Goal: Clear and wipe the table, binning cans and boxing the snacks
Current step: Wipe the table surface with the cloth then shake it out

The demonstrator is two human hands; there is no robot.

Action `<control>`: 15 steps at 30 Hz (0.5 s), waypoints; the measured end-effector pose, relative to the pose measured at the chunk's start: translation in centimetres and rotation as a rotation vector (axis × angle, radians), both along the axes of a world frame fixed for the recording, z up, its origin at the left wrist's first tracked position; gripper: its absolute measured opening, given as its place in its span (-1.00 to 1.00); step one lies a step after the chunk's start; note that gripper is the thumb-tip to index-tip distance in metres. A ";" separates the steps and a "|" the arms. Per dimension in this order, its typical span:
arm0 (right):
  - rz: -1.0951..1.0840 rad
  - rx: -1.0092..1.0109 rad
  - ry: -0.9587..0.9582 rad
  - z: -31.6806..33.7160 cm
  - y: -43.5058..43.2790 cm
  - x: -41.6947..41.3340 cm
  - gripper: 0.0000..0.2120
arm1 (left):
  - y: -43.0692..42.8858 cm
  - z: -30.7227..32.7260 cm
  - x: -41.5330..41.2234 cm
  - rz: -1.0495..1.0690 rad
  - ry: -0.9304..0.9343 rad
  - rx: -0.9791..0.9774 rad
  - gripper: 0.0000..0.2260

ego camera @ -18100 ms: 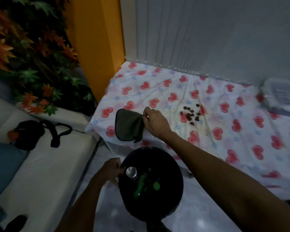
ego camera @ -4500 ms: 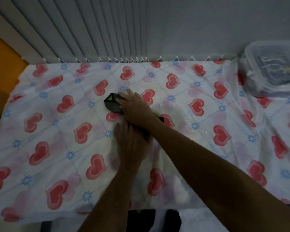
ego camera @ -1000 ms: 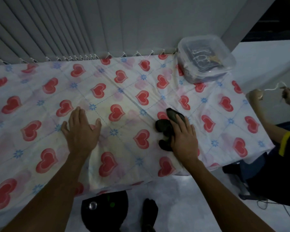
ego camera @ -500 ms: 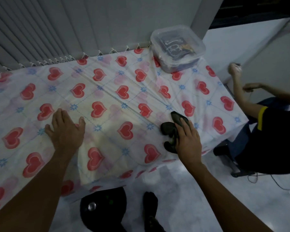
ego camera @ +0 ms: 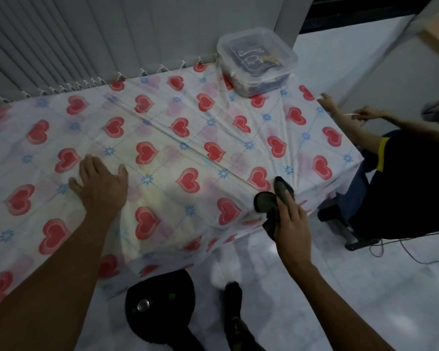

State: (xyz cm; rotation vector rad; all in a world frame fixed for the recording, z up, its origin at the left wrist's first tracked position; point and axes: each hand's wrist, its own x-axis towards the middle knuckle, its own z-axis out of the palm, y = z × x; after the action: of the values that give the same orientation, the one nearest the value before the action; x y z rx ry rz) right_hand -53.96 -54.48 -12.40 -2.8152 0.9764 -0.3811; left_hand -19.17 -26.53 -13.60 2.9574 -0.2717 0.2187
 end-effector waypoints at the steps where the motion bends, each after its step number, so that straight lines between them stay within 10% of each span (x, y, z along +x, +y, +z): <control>1: -0.006 0.015 0.002 -0.3 0.7 -0.6 -0.44 | -0.1 0.1 0.0 0.000 0.010 0.010 -0.32; 15: 0.076 0.413 -0.169 11.6 5.6 5.3 -0.62 | -6.1 11.0 -4.6 -0.380 0.042 0.125 -0.61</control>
State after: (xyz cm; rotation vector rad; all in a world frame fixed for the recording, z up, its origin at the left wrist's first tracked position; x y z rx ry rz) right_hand -48.69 -48.85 -0.79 -2.3967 0.8021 -0.3543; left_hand -23.77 -32.66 -2.58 2.9493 -0.8577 0.0921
